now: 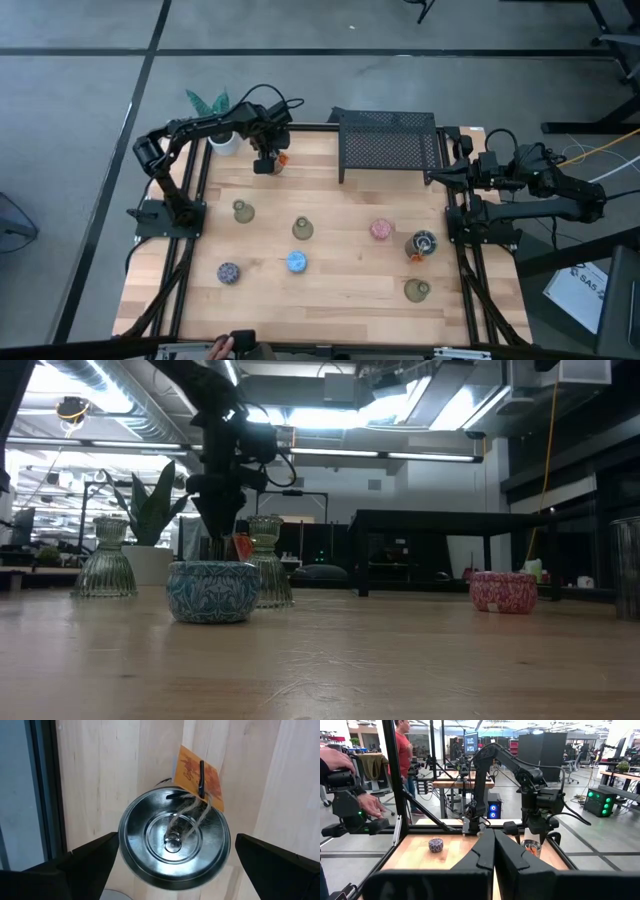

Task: Pick & Place candle stick holders
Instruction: Put the top silver scented candle on the shelf

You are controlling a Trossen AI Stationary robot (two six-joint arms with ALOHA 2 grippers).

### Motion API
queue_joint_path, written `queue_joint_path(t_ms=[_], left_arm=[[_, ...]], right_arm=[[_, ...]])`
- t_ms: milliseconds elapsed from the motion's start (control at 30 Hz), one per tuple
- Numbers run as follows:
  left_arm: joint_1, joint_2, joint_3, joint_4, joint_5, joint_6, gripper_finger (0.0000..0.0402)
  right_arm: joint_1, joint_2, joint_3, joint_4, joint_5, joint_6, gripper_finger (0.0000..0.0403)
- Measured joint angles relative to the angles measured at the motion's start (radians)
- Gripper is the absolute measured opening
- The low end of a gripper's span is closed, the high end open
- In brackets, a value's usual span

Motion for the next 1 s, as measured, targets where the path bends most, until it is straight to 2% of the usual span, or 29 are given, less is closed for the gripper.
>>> queue_joint_path(t_ms=[1000], left_arm=[[0.000, 0.003, -0.018, 0.043, 0.005, -0.019, 0.0399]], right_arm=[[0.000, 0.000, 0.000, 0.000, 0.000, 0.000, 0.0007]])
